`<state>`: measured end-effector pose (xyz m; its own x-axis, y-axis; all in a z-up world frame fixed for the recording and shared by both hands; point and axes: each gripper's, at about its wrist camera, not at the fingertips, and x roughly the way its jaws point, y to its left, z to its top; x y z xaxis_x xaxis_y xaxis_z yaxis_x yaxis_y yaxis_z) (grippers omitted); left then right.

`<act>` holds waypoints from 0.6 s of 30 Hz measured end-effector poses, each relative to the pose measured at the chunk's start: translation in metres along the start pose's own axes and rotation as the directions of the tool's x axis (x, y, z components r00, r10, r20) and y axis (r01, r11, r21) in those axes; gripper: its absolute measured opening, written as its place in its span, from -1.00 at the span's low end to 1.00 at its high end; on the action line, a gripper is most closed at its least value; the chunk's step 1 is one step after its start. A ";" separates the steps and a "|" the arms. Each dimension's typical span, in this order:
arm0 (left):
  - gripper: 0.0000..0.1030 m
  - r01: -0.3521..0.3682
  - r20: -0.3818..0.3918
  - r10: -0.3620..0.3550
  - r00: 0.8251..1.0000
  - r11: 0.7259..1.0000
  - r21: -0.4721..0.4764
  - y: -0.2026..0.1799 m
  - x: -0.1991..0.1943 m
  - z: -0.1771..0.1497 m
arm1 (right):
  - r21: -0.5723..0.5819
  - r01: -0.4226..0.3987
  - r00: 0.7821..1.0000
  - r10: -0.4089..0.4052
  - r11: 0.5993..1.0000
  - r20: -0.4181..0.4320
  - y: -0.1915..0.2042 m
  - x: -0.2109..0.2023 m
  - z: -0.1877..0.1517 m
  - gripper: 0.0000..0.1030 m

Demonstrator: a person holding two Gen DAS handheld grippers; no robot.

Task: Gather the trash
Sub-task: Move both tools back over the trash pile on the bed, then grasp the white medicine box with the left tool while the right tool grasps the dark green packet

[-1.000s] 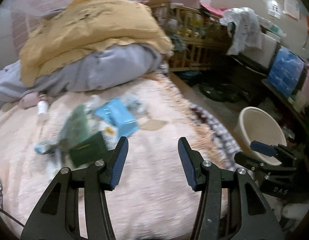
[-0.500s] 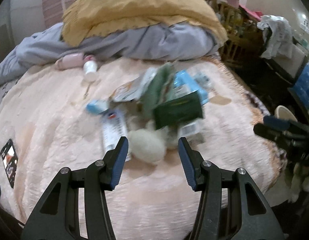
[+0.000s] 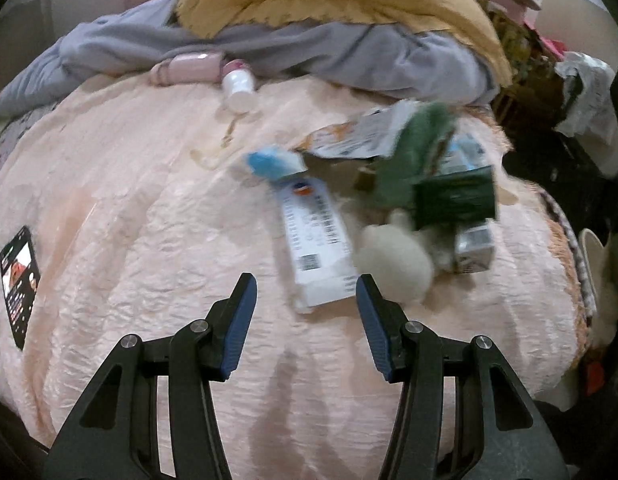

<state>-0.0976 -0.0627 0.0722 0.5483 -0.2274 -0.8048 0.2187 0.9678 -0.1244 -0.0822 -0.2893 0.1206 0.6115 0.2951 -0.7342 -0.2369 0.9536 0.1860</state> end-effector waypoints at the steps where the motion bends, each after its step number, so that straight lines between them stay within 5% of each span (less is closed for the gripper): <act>1: -0.03 -0.003 -0.007 0.003 1.000 1.000 -0.009 0.004 0.004 0.001 | -0.015 -0.007 1.000 0.007 1.000 -0.001 0.003 0.006 0.006 0.39; 7: -0.03 -0.006 -0.027 0.005 1.000 0.999 -0.047 0.011 0.025 0.015 | -0.058 -0.030 0.995 0.024 0.998 -0.093 0.007 0.047 0.020 0.29; 9: -0.03 0.001 -0.024 -0.002 1.000 0.999 -0.053 0.011 0.031 0.023 | -0.068 -0.051 0.989 0.041 0.996 -0.143 0.007 0.055 0.012 0.11; 18: -0.03 -0.001 -0.056 -0.003 0.998 0.998 -0.070 0.009 0.073 0.055 | -0.110 -0.086 0.971 0.058 0.990 -0.234 0.005 0.035 -0.039 0.09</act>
<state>-0.0113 -0.0763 0.0443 0.5012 -0.2235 -0.8360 0.1612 0.9733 -0.1636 -0.0918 -0.2768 0.0702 0.4035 0.3277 -0.8543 -0.3696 0.9125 0.1755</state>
